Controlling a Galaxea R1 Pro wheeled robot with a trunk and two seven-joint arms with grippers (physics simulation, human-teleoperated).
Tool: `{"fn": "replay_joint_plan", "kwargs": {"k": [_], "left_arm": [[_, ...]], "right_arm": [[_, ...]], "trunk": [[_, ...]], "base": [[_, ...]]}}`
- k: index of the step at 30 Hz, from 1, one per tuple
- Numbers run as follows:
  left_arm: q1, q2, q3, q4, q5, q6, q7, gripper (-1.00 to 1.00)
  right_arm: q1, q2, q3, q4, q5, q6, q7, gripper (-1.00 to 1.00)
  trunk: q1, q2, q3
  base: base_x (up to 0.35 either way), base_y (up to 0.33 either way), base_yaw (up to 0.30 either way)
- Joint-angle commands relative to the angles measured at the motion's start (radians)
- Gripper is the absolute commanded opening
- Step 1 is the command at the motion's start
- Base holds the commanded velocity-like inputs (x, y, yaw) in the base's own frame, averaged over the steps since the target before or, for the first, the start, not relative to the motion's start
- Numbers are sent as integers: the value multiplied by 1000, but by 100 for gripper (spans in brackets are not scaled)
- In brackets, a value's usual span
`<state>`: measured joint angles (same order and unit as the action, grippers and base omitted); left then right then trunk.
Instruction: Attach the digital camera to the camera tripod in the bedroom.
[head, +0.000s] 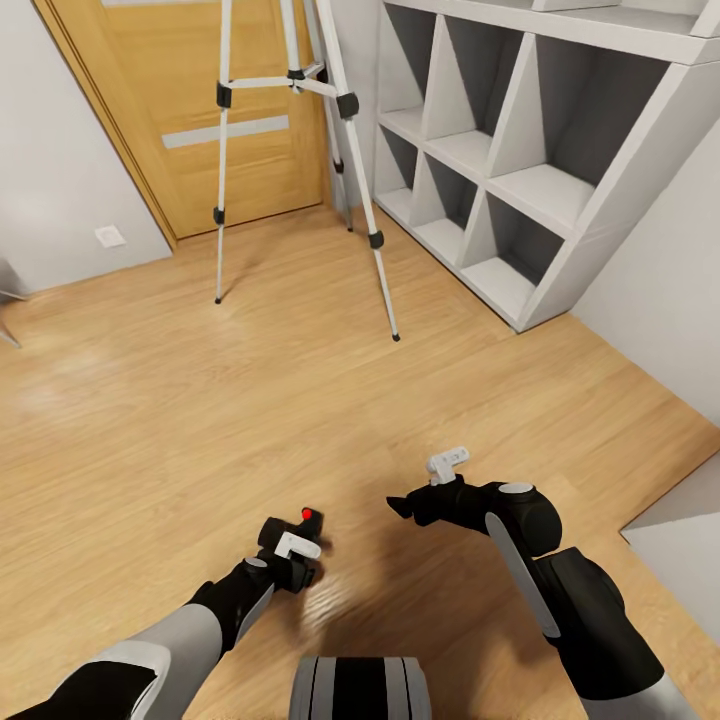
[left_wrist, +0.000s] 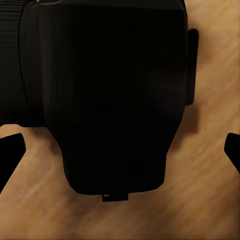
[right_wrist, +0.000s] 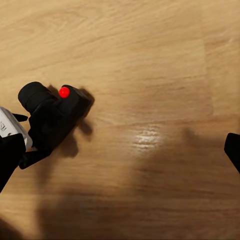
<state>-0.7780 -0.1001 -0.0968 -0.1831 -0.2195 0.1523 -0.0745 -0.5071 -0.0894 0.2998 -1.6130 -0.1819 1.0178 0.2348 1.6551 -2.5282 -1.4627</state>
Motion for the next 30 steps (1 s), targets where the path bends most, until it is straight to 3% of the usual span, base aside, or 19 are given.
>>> {"fn": "replay_joint_plan", "kwargs": {"k": [1,24,25,30], "left_arm": [[0,0,-4,-3,-5,6,-2,100],[3,9,-5,-1,-5,-35,-4,100],[3,10,-5,-1,-5,-35,-6,-100],[3,11,-6,-1,-4,-38,-14,-100]], "right_arm": [[-1,-1,1,-1,-2,4,0,100],[-1,-1,1,-1,-2,4,0,100],[-1,-1,1,-1,-2,4,1,100],[-1,-1,0,-1,-2,4,1,100]], "trunk": [[0,0,-1],[0,0,-1],[0,0,-1],[0,0,-1]], "base": [[0,0,0],[0,0,0],[0,0,0],[0,0,0]]}}
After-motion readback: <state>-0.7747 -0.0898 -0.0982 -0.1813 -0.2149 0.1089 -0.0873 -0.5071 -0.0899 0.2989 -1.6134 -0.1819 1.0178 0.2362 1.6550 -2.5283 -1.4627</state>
